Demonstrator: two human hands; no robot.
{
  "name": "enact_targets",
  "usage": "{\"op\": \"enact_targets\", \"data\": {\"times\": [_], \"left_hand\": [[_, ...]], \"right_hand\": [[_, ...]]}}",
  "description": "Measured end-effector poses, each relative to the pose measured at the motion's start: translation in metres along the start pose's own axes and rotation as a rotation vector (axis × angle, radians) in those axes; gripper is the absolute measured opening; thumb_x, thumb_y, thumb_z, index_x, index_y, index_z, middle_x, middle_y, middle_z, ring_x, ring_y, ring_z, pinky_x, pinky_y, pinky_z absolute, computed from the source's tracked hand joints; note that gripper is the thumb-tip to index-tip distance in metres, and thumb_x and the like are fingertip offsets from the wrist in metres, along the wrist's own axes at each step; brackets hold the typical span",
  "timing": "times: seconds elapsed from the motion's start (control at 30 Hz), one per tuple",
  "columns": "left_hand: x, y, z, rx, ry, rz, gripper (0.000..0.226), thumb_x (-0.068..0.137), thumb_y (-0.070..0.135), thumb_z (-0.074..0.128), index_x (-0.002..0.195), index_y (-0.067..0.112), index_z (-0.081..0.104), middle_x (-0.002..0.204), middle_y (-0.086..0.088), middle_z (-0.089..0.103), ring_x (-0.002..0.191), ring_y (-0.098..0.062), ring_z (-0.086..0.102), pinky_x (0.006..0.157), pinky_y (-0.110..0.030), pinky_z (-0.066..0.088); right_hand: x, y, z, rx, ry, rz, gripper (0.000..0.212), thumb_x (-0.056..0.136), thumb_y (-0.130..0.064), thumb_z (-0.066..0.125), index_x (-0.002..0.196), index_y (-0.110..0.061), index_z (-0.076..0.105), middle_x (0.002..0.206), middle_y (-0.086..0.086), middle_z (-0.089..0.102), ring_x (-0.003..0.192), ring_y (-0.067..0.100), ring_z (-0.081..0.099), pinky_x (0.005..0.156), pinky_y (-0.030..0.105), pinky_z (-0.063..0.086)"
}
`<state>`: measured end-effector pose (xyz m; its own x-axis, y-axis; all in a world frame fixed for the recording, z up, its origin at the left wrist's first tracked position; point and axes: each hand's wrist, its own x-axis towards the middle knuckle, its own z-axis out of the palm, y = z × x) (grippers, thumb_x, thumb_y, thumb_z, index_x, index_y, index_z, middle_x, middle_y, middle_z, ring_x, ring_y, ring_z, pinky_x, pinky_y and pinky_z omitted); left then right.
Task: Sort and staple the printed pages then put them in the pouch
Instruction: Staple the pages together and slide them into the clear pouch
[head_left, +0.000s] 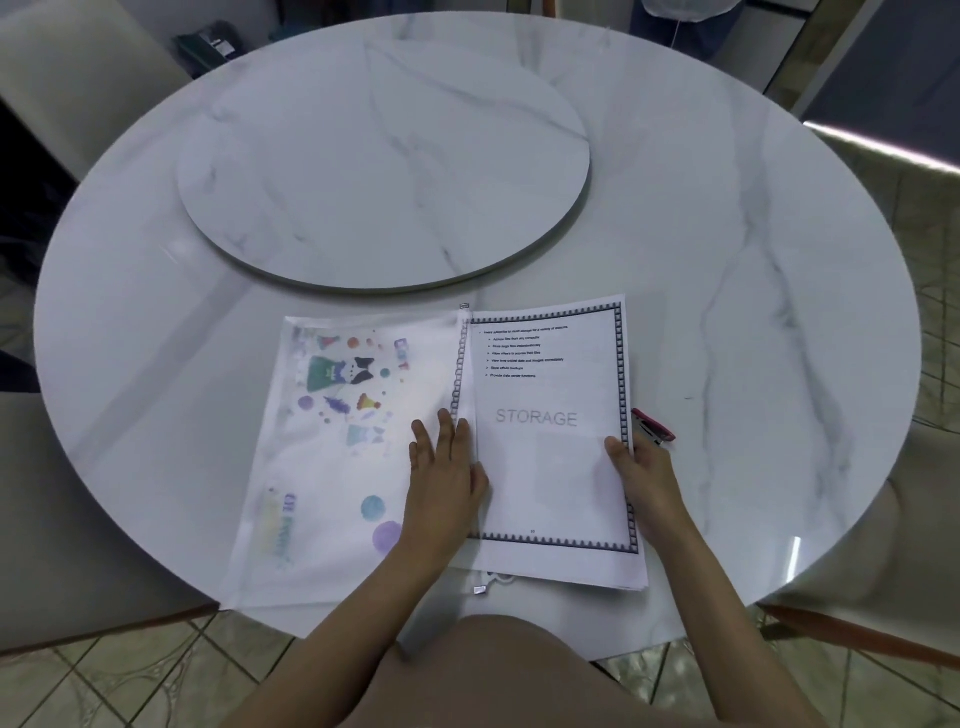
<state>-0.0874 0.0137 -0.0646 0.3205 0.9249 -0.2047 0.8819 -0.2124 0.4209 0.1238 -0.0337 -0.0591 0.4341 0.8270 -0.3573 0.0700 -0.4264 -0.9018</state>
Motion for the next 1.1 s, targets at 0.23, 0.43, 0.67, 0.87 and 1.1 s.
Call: {"op": "enact_targets", "data": {"times": [0.23,0.43,0.67,0.87,1.1], "left_hand": [[-0.001,-0.003,0.002,-0.008,-0.016,0.014,0.053,0.1,0.02,0.028,0.149,0.007,0.01,0.158,-0.011,-0.003,0.143,-0.039,-0.011,0.117,-0.041,-0.002],[-0.001,-0.002,0.006,-0.074,-0.025,0.078,0.053,0.099,0.018,0.033,0.148,0.007,0.015,0.158,-0.01,0.0,0.143,-0.036,-0.014,0.116,-0.037,-0.006],[0.009,-0.039,-0.023,-0.278,0.225,-0.064,0.054,0.098,0.019,0.041,0.147,0.008,0.022,0.157,-0.009,0.014,0.146,-0.022,0.008,0.115,-0.026,0.004],[0.013,-0.113,-0.056,-0.236,0.38,-0.507,0.055,0.091,0.013,0.054,0.139,-0.004,0.033,0.144,-0.028,0.032,0.134,-0.043,0.027,0.11,-0.045,0.02],[0.018,-0.144,-0.081,-0.334,0.358,-0.725,0.045,0.091,0.016,0.047,0.134,0.001,0.045,0.134,-0.028,0.043,0.124,-0.044,0.036,0.104,-0.049,0.03]], "right_hand": [[0.004,-0.005,0.0,-0.006,-0.062,-0.005,0.029,0.097,-0.014,0.044,0.124,-0.011,0.055,0.121,0.005,0.062,0.11,0.02,0.06,0.097,0.041,0.048],[0.011,-0.01,0.02,-0.029,-0.067,0.023,0.014,0.096,-0.013,0.046,0.101,-0.017,0.059,0.1,0.003,0.065,0.101,0.026,0.061,0.092,0.039,0.049],[0.011,-0.009,0.026,-0.034,-0.057,0.025,0.017,0.096,-0.015,0.047,0.107,-0.014,0.06,0.105,0.002,0.065,0.104,0.022,0.06,0.095,0.039,0.047],[0.013,-0.015,0.02,-0.063,-0.057,-0.007,0.016,0.097,-0.015,0.045,0.108,-0.017,0.057,0.104,0.001,0.06,0.101,0.019,0.057,0.091,0.033,0.045],[0.013,-0.018,0.02,-0.001,-0.074,0.012,0.028,0.097,-0.016,0.045,0.122,-0.012,0.055,0.115,0.003,0.061,0.108,0.02,0.058,0.095,0.037,0.047]]}}
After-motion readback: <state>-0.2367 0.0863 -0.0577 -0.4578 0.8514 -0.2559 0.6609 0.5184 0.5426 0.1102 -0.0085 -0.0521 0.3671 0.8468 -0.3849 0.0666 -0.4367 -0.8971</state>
